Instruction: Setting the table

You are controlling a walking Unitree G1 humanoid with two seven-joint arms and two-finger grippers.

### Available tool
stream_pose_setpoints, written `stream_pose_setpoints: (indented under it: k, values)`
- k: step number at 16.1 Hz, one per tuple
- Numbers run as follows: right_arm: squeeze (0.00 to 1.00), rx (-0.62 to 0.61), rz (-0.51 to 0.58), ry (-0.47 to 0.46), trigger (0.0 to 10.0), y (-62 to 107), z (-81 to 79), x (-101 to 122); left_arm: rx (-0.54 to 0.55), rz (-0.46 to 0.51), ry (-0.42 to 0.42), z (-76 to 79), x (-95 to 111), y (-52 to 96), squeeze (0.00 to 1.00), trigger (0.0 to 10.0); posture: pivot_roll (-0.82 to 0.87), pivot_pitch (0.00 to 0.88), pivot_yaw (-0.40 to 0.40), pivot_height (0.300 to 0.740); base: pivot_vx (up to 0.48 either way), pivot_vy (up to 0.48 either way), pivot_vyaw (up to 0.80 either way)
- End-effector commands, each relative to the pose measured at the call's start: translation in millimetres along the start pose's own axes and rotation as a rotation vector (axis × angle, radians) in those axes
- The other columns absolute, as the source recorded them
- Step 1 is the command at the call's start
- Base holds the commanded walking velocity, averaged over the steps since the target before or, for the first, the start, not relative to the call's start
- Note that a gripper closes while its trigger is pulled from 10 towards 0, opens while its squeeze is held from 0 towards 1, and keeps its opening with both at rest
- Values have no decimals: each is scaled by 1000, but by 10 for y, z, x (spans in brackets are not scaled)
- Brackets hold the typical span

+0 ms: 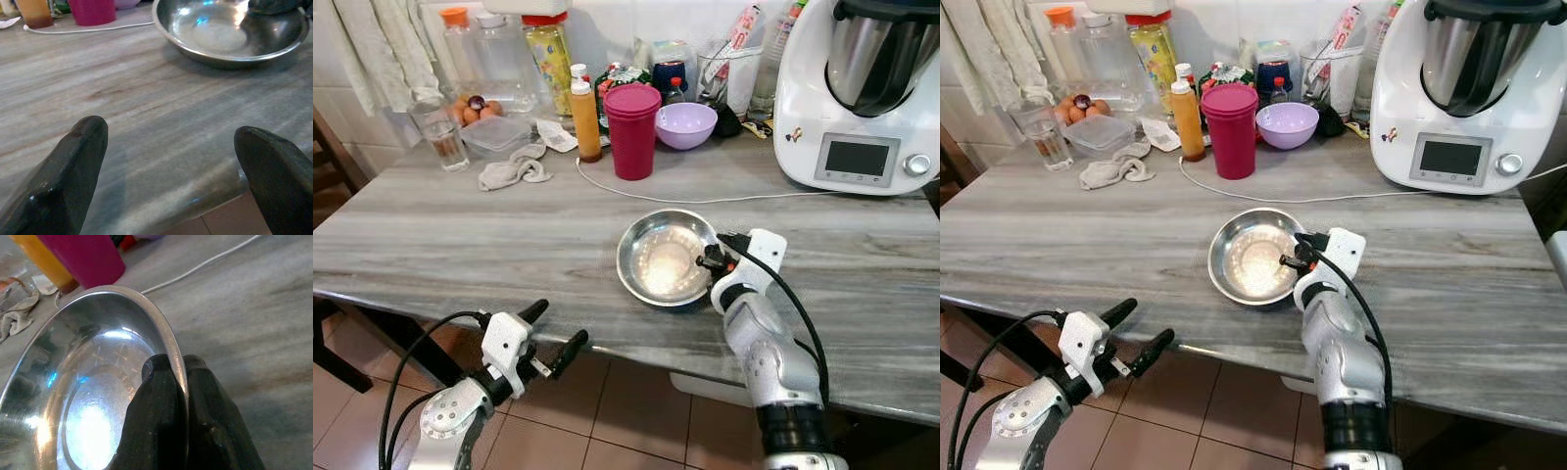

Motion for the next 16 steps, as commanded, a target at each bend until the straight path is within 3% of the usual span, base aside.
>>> stream_pose_setpoints:
  k: [1,2,5,8,10,16]
  values:
    - [710,18,-16,-1,10000,-44,-84,-16,-18,11,-18,10,24,-1,0,10000,-226,24,57,740,0,0,0]
    - [1000,22,-15,-8,10000,-56,-99,-14,-19,12,-21,16,27,0,0,10000,-226,25,57,740,0,0,0]
    - [1000,39,3,41,10000,-82,-167,12,-16,52,-43,7,148,-60,0,10000,-226,31,60,740,0,0,0]
    - [1000,47,-13,26,10000,-43,-146,-40,-23,129,-52,-1,518,-203,0,10000,-231,33,60,740,0,0,0]
    - [1000,52,-5,30,10000,-12,-128,-28,-28,148,-48,10,631,-227,0,10000,-235,32,63,740,0,0,0]
    - [1000,71,9,63,10000,36,-113,-4,-48,138,-49,76,704,-259,0,10000,-243,30,71,740,0,0,0]
Point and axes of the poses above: a point about 5 cm out from each wrist's last joint towards the gripper, its own y axis pointing back from the gripper into the wrist, its own x axis along the axis of the wrist's last joint, z = x × y, the point moved 5 cm from there along -y, pointing out of the wrist towards the gripper, and after that the axes turned 3 degrees about -y, right-handed, at the moved point
